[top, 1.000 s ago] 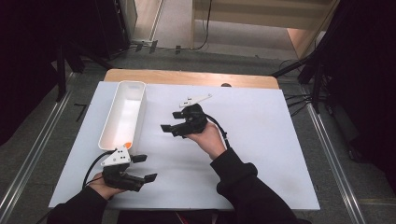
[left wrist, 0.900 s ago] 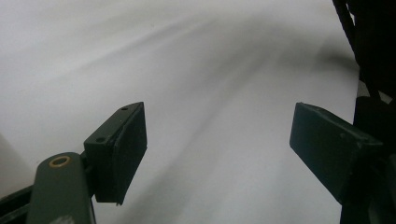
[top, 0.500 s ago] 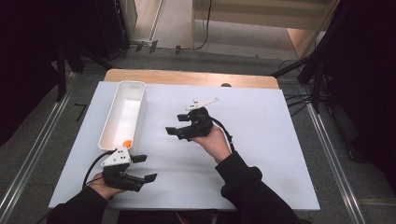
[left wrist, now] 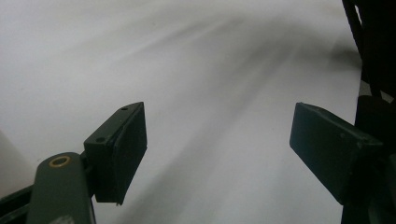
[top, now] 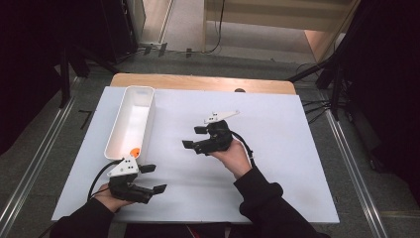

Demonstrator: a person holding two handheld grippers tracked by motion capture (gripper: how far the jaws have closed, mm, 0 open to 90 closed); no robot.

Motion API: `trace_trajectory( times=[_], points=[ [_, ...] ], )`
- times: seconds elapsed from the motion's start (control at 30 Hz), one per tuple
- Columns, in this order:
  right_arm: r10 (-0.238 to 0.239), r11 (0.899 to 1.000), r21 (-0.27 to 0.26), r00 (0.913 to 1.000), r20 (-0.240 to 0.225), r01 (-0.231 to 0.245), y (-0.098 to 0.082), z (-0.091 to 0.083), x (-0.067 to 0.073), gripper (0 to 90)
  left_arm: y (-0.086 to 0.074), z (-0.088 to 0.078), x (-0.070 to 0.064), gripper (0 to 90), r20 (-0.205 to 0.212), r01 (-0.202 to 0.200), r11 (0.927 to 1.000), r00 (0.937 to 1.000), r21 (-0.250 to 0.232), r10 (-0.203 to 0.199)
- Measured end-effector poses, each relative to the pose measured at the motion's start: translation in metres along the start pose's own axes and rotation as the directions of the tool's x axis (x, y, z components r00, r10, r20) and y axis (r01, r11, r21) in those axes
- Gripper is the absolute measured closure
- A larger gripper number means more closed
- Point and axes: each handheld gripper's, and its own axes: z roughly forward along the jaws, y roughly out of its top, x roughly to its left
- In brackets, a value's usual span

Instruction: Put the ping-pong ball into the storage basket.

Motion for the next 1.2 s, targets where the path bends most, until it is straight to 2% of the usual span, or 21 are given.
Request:
trace_trajectory(
  times=[0.67,1.2],
  points=[
    [-0.016,1.0,0.011,0.9996,0.022,0.015,-0.017,-0.021,-0.003,23.8,0.001,-0.001,-0.001,19.4,0.007,-0.012,0.9999,0.9999,-0.001,0.012],
    [0.008,1.0,0.008,0.9995,0.031,-0.008,-0.031,-0.042,-0.007,23.8,0.001,-0.001,-0.001,19.4,0.006,-0.012,0.9999,0.9999,0.0,0.012]
  ],
)
